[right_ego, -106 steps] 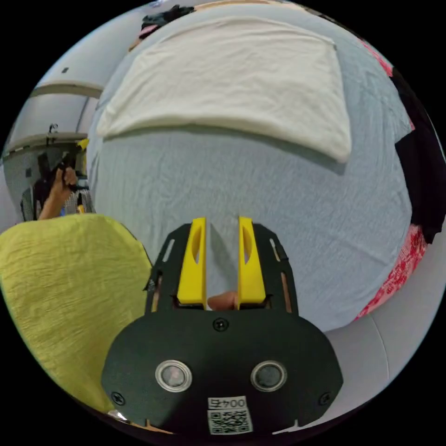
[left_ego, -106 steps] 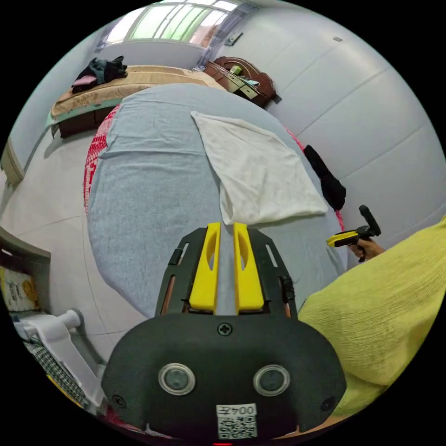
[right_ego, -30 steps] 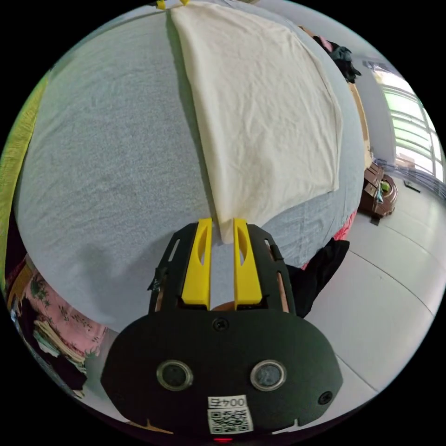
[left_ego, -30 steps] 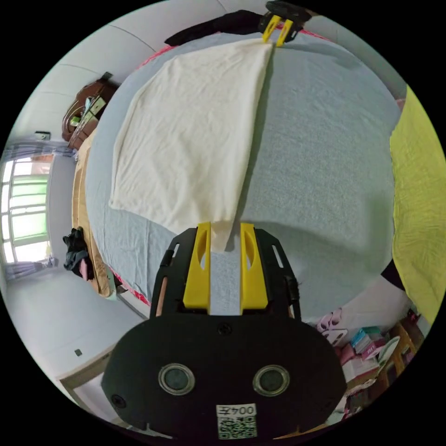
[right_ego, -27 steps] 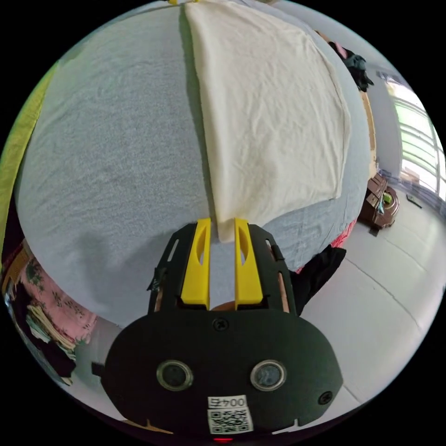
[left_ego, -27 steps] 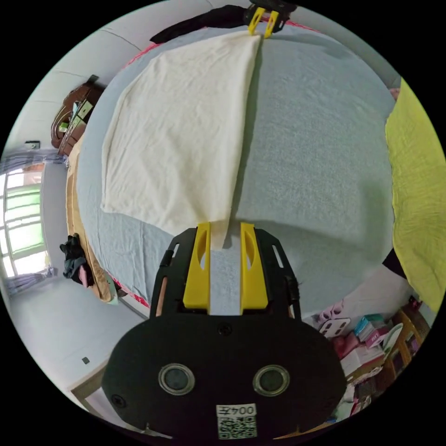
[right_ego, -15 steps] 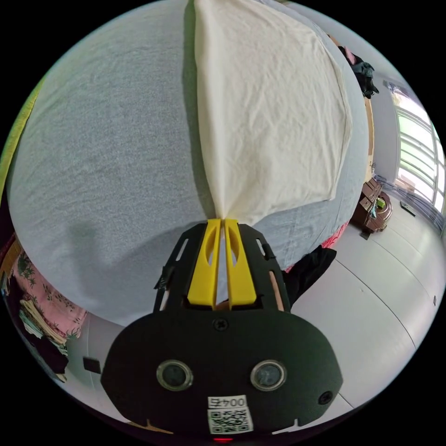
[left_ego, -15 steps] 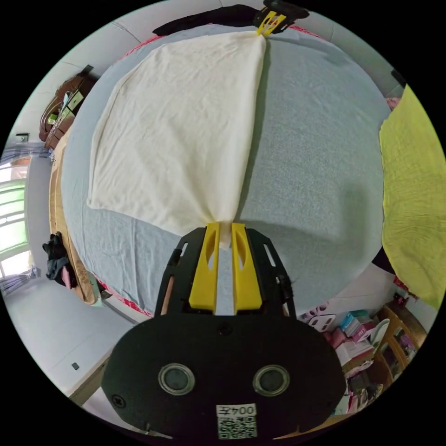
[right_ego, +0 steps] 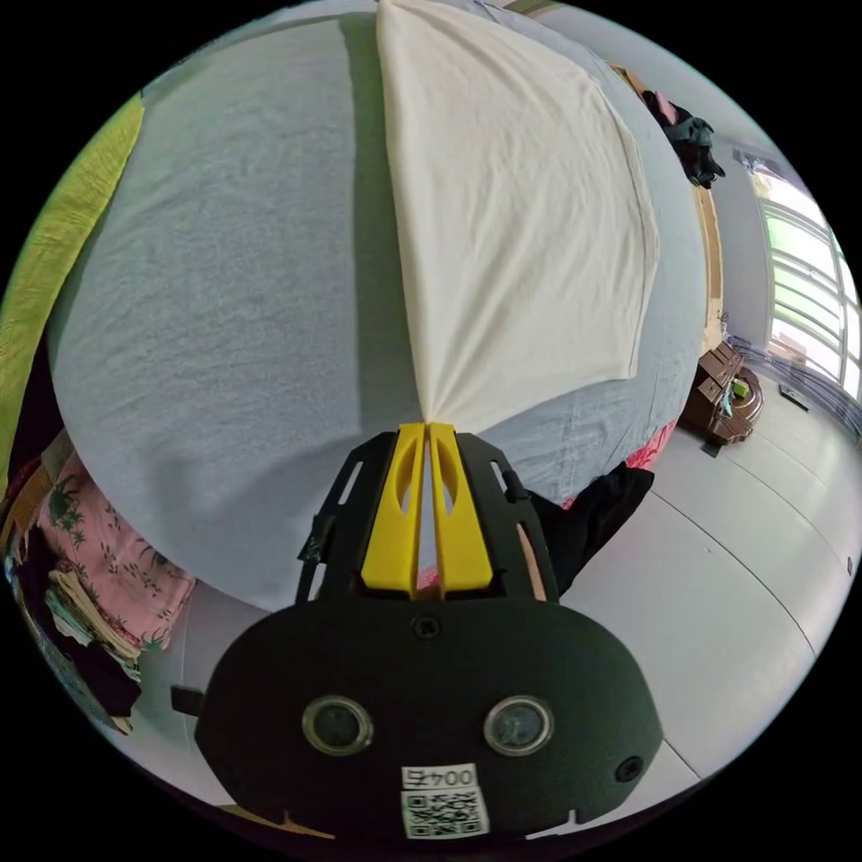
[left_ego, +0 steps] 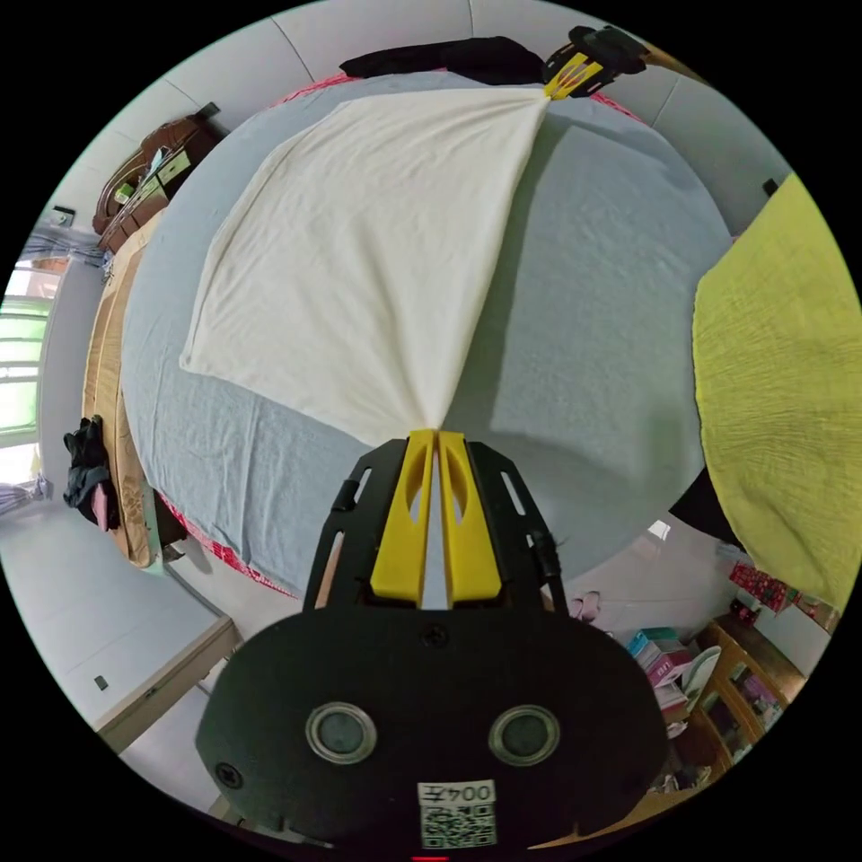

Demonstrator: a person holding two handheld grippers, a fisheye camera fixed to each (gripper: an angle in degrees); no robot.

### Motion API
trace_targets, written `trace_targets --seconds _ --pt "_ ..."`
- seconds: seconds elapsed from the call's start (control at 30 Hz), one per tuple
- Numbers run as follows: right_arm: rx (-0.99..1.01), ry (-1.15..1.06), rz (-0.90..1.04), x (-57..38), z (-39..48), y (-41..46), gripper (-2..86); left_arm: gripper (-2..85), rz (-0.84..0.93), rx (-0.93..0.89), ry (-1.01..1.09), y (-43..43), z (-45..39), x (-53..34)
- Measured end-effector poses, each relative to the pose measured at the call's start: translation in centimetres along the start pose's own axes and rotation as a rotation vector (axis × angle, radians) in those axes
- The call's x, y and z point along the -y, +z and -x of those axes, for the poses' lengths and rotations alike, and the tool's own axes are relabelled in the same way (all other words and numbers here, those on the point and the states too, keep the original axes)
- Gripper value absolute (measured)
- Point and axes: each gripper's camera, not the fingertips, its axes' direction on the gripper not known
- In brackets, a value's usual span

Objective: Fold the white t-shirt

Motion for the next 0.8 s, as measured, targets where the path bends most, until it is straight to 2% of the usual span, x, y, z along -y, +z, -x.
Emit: trace_targets --seconds 0.43,0.6,0.8 --pt "0.199 -0.005 -0.047 -8.2 9.5 -2.7 -0.2 0.8 0.04 -0.144 0.014 -0.2 -4.9 -2.9" --pt "0.178 0.103 -0.069 -10.1 11.6 -0.8 2.3 1.8 0.04 -0.098 -0.088 0.9 -5.3 -3.4" --pt "0.279 0.173 -0.027 -15.2 10.7 1.1 6.6 4.5 0.022 -0.212 -0.237 0.8 -2.1 -4.9"
